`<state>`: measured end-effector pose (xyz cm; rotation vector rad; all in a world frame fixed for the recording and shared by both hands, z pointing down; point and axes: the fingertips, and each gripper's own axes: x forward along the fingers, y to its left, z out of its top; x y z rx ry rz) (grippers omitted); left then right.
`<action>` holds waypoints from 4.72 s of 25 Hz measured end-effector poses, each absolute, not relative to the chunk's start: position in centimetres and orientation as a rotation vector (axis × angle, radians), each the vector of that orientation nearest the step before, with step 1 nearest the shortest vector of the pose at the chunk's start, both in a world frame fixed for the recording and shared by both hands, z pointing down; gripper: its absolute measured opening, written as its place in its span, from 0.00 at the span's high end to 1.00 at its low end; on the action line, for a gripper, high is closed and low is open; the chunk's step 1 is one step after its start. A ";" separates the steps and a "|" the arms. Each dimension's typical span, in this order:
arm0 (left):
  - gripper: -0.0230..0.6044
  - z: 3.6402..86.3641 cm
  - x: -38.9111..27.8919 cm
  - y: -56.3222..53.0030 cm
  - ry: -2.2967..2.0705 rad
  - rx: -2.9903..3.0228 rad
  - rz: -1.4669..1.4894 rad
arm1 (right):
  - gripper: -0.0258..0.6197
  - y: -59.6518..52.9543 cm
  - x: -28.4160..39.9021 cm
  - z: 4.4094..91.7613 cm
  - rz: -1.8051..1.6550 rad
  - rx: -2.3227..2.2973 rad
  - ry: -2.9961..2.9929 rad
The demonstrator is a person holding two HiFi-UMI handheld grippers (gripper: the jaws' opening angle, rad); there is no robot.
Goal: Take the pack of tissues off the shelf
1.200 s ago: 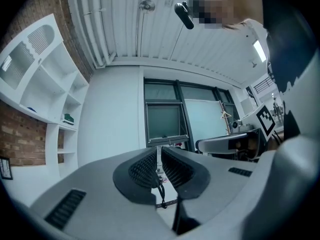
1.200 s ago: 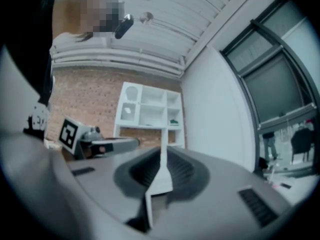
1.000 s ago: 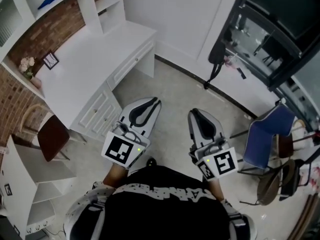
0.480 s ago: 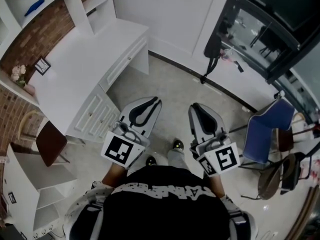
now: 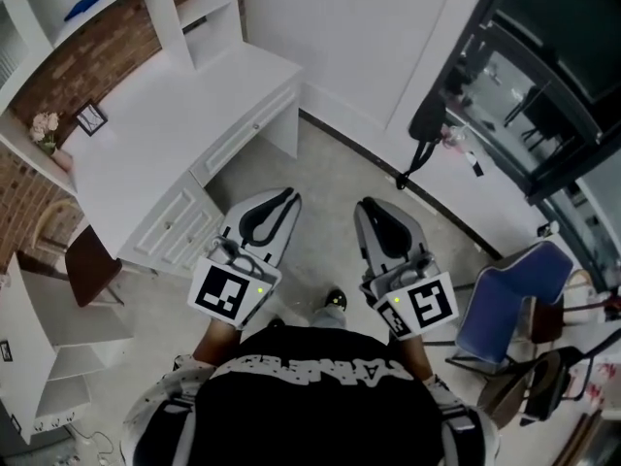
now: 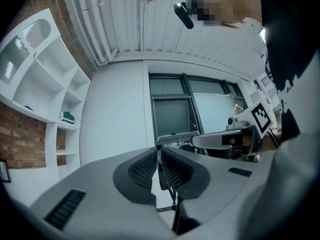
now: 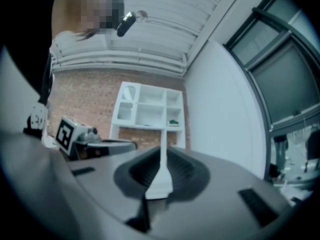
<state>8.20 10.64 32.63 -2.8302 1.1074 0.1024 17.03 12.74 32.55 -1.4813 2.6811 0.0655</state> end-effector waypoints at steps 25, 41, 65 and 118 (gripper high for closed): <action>0.88 33.1 17.3 3.1 1.428 -2.644 -0.020 | 0.89 3.4 26.7 33.7 0.025 -1.140 2.805; 0.87 33.2 15.2 1.4 1.573 -2.588 -0.011 | 0.85 1.3 25.7 34.3 0.013 -1.054 2.859; 0.78 30.5 2.1 -20.5 1.630 -2.433 0.024 | 0.81 -21.0 15.6 32.3 0.137 -0.987 2.870; 0.70 19.1 -23.0 -52.6 1.840 -2.037 -0.112 | 0.77 -58.8 -8.4 18.5 0.280 -0.598 2.854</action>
